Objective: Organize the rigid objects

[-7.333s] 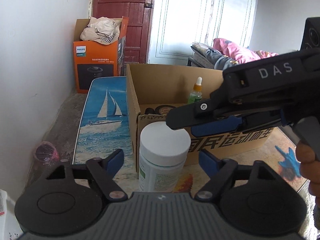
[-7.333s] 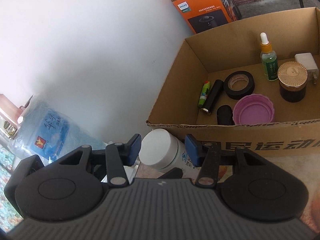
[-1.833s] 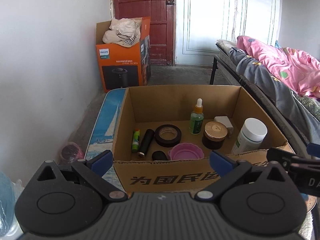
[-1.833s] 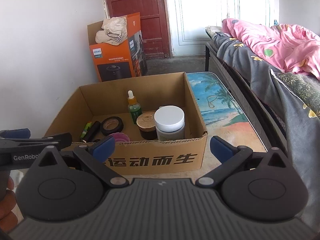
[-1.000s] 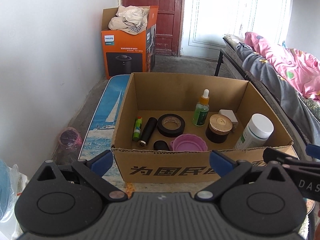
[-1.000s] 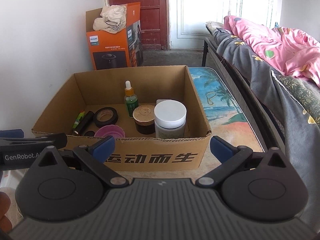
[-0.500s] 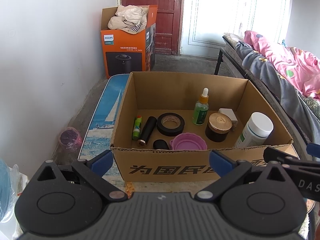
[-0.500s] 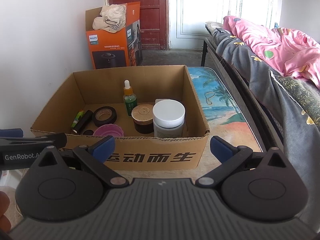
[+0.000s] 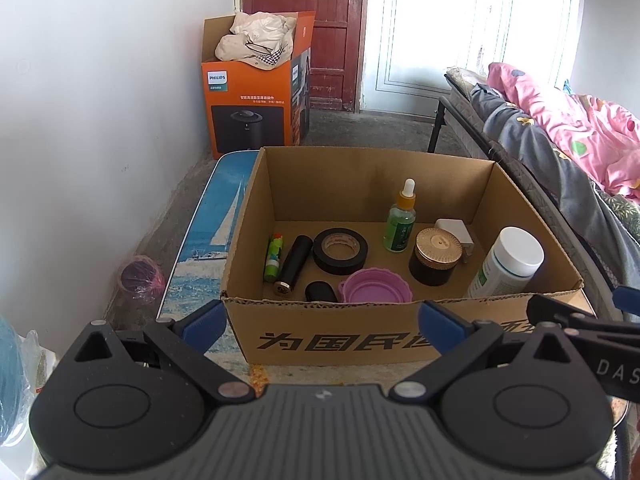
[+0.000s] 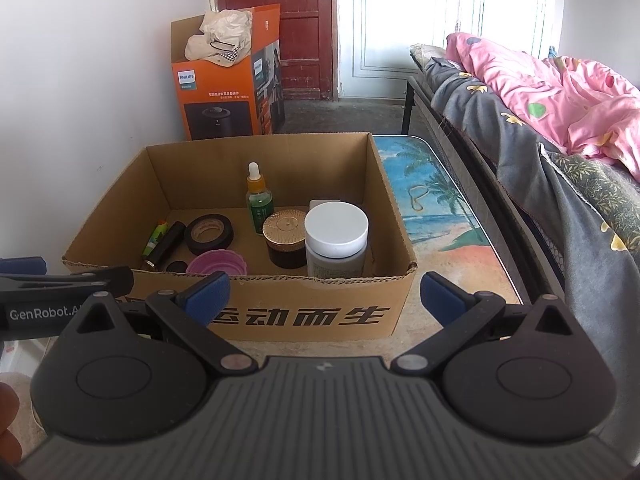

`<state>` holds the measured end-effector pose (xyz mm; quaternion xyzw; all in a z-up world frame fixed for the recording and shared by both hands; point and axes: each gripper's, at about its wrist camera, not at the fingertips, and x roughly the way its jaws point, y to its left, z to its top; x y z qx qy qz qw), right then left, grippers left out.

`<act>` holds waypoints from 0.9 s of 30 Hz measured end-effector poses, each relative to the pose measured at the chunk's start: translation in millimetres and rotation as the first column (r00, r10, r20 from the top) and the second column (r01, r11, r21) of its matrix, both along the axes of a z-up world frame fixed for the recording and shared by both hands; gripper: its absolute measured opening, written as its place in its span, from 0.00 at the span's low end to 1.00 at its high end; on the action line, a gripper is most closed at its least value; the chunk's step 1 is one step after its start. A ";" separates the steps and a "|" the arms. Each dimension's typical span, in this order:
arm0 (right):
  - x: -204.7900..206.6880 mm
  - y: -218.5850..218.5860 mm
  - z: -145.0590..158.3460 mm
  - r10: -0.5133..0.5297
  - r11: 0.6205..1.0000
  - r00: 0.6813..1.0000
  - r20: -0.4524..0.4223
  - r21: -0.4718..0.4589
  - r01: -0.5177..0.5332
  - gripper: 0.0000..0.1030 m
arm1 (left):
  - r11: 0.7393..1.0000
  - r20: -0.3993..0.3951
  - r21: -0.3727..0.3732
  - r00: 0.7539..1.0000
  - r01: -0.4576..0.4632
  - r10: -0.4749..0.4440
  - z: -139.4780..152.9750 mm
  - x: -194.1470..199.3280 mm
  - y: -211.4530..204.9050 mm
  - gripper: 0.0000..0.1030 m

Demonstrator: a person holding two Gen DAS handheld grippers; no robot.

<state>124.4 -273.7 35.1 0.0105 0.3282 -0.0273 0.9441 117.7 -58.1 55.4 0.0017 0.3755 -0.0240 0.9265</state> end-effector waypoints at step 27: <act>0.1 -1.7 0.9 0.000 1.000 1.000 -0.002 0.003 0.000 0.99 | 1.000 0.000 0.004 1.000 -0.001 0.001 1.9 0.2 -1.6 0.99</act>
